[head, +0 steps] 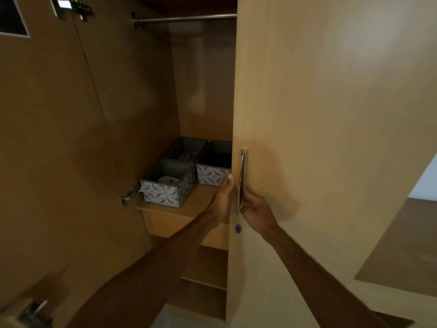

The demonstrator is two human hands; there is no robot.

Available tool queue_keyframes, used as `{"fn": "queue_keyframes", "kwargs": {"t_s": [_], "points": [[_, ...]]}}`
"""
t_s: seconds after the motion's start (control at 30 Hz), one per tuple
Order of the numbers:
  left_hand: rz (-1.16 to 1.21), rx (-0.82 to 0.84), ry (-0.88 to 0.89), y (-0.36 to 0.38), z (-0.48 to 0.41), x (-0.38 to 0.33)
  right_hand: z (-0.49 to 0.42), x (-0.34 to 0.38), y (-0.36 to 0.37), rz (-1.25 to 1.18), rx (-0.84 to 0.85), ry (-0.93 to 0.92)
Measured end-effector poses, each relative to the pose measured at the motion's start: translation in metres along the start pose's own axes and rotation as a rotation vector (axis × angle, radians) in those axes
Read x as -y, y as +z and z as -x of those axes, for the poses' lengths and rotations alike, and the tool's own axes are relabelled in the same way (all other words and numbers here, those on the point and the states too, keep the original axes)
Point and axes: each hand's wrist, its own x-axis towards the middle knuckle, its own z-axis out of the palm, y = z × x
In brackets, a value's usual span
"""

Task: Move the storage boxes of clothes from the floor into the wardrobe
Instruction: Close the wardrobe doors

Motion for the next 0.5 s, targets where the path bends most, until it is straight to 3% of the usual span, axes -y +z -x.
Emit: {"fn": "queue_keyframes", "kwargs": {"t_s": [0.3, 0.5], "points": [[-0.049, 0.04, 0.058, -0.017, 0.006, 0.012, 0.014, -0.008, 0.003, -0.058, 0.019, 0.028], [-0.031, -0.302, 0.048, -0.061, 0.059, 0.056, 0.049, 0.001, 0.024, -0.053, 0.069, 0.052]]}}
